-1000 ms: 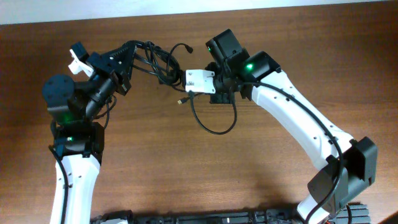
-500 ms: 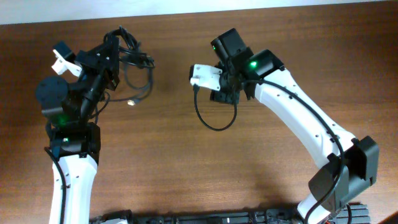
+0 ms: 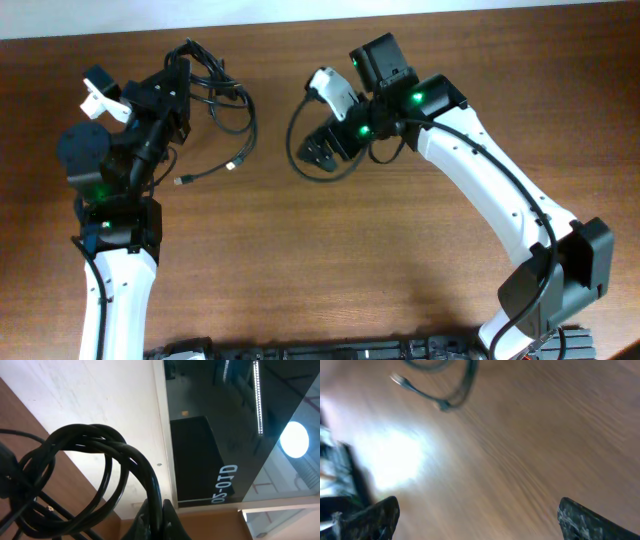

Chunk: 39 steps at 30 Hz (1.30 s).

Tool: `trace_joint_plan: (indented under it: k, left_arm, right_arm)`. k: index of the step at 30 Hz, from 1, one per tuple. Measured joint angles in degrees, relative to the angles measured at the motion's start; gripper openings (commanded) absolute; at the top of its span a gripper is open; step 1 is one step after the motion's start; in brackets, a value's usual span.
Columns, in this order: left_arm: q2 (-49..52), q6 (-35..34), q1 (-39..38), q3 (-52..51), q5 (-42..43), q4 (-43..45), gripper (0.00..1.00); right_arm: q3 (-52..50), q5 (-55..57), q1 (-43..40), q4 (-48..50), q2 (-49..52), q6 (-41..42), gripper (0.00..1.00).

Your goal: Untangle cables

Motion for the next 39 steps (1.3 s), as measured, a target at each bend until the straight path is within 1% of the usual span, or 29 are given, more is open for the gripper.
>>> trace_joint_plan:
  k: [3, 8, 9, 10, 12, 15, 19, 23, 25, 26, 29, 33, 39]
  left_arm:
    - [0.0, 0.1, 0.0, 0.0, 0.0, 0.0, 0.00]
    - [0.0, 0.2, 0.0, 0.0, 0.0, 0.0, 0.00]
    - [0.0, 0.2, 0.0, 0.0, 0.0, 0.0, 0.00]
    - [0.0, 0.2, 0.0, 0.0, 0.0, 0.0, 0.00]
    - [0.0, 0.2, 0.0, 0.0, 0.0, 0.0, 0.00]
    - [0.0, 0.2, 0.0, 0.0, 0.0, 0.0, 0.00]
    - [0.0, 0.2, 0.0, 0.0, -0.1, 0.0, 0.00]
    - [0.0, 0.0, 0.0, 0.0, -1.0, 0.0, 0.00]
    - [0.0, 0.0, 0.0, 0.0, -1.7, 0.1, 0.00]
    - [0.0, -0.3, 0.0, 0.0, -2.0, 0.1, 0.00]
    - [0.0, -1.9, 0.0, 0.0, -2.2, 0.1, 0.00]
    - [0.0, -4.7, 0.0, 0.0, -2.4, 0.1, 0.00]
    - [0.0, -9.7, -0.3, 0.0, -2.6, 0.1, 0.00]
  right_arm:
    - [0.0, -3.8, 0.0, 6.2, 0.0, 12.7, 0.98]
    - [0.0, -5.5, 0.1, 10.4, 0.0, 32.1, 0.98]
    - [0.0, -5.3, 0.1, 10.8, 0.0, 36.0, 0.98]
    - [0.0, -4.4, 0.3, 11.3, 0.0, 42.3, 0.98]
    - [0.0, -2.8, 1.0, 11.7, 0.0, 48.8, 0.98]
    - [0.0, 0.5, 3.3, 12.7, 0.5, 61.0, 0.98]
    - [0.0, 2.6, 7.0, 16.4, 3.1, 73.3, 0.99]
    - [-0.1, 3.6, 9.3, 22.0, 5.5, 81.8, 0.99]
    - [-0.1, 4.4, 10.0, 24.9, 6.0, 86.6, 0.96]
    - [-0.1, 5.2, 10.4, 26.3, 6.1, 89.2, 0.92]
    - [-0.1, 6.4, 10.7, 28.8, 6.2, 94.7, 0.85]
    - [-0.1, 8.0, 11.2, 30.5, 6.9, 98.9, 0.83]
    - [-0.1, 10.8, 12.1, 30.2, 7.5, 100.7, 0.83]
